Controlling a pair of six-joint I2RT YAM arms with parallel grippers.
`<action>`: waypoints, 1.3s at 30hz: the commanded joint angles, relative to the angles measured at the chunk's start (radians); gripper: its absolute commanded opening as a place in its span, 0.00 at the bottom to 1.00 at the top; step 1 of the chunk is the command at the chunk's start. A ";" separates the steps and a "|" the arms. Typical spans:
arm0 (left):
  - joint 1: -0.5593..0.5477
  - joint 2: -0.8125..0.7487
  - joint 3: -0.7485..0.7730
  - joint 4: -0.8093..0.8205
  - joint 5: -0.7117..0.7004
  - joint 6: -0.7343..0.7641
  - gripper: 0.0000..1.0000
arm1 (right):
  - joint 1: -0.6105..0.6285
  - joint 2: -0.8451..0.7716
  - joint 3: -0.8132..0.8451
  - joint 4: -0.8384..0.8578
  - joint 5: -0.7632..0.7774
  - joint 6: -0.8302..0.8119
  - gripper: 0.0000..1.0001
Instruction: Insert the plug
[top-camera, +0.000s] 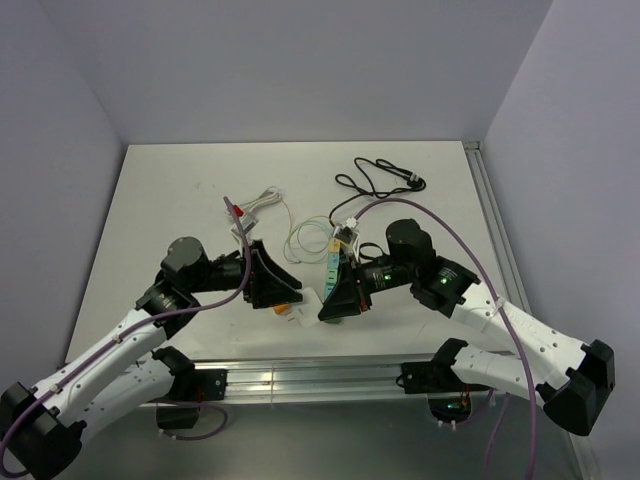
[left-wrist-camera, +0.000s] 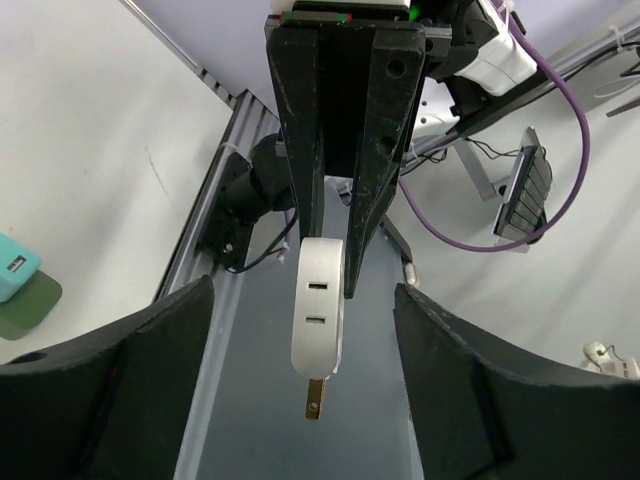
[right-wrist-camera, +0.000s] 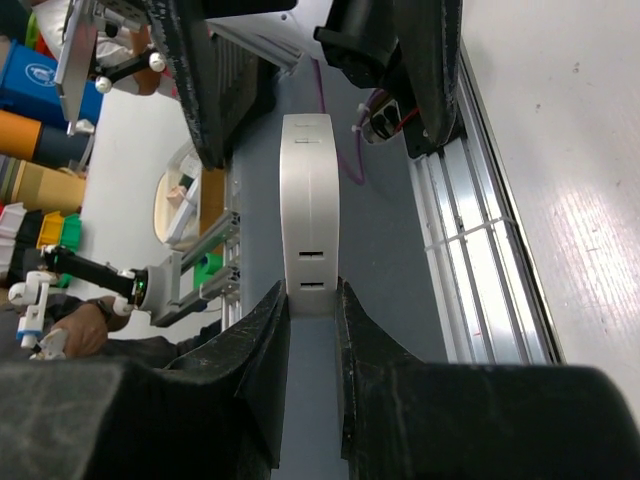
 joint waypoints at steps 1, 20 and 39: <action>-0.004 0.007 0.049 0.031 0.061 -0.006 0.75 | 0.008 -0.013 0.061 0.039 -0.039 -0.010 0.00; -0.007 -0.002 0.081 0.016 0.050 -0.012 0.00 | 0.018 0.059 0.100 0.149 -0.086 0.045 0.57; -0.007 -0.005 0.081 0.044 0.030 -0.029 0.00 | 0.094 0.175 0.147 0.284 -0.011 0.134 0.29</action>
